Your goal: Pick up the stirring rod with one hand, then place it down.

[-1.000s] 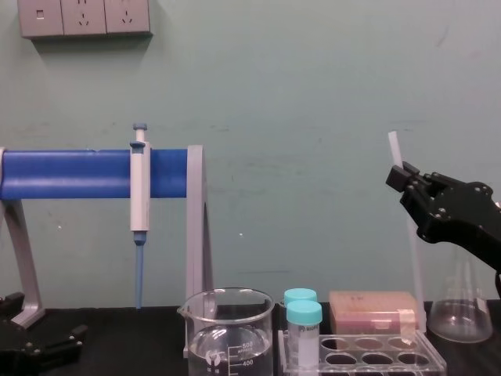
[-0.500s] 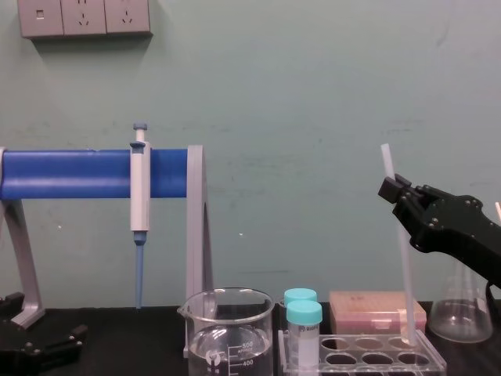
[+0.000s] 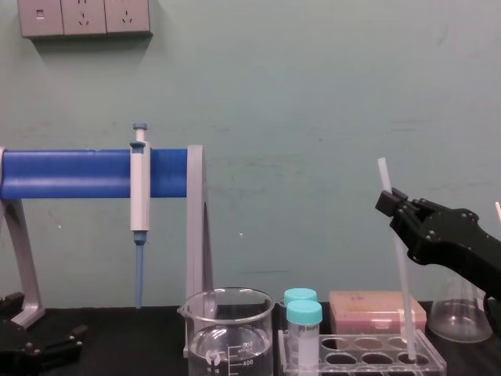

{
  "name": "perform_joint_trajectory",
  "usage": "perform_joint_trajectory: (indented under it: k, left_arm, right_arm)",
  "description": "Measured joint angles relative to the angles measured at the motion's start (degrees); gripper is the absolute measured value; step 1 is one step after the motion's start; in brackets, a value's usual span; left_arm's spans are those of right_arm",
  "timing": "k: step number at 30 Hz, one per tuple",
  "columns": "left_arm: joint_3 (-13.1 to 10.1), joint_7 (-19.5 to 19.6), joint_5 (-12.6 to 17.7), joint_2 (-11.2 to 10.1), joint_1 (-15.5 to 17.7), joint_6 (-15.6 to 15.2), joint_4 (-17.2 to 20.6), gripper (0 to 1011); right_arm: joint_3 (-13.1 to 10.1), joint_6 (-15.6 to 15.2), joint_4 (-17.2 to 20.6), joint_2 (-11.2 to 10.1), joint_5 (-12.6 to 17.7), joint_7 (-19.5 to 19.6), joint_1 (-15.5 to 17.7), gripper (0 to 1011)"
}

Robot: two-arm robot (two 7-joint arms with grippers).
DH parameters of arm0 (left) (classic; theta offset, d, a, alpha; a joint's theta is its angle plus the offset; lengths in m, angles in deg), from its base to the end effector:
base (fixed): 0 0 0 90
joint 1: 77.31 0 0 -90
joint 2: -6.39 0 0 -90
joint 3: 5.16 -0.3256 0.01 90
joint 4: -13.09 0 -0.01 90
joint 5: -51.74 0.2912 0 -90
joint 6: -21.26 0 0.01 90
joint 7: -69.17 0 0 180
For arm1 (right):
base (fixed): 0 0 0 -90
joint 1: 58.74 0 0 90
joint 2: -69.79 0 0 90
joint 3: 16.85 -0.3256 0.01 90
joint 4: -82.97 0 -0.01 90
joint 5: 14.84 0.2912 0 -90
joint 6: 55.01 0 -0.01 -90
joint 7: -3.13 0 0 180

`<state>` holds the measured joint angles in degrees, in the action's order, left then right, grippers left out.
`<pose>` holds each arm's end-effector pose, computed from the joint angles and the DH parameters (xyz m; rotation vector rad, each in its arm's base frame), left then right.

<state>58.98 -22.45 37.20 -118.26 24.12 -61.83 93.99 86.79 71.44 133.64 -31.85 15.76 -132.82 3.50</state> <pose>0.3472 0.1076 -0.3276 0.3046 -0.2852 1.2480 0.4474 -0.0525 -0.3511 0.3694 -0.2880 -0.8050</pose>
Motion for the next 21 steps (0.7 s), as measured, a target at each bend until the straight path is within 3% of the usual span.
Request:
perform_joint_trajectory:
  k: [21]
  left_arm:
    - [0.00, 0.00, 0.00, 0.00, 0.00, 0.00, 0.00, 1000]
  right_arm:
    - [-0.11, -0.73, -5.81, 0.74, 0.40, -1.16, -1.89, 64]
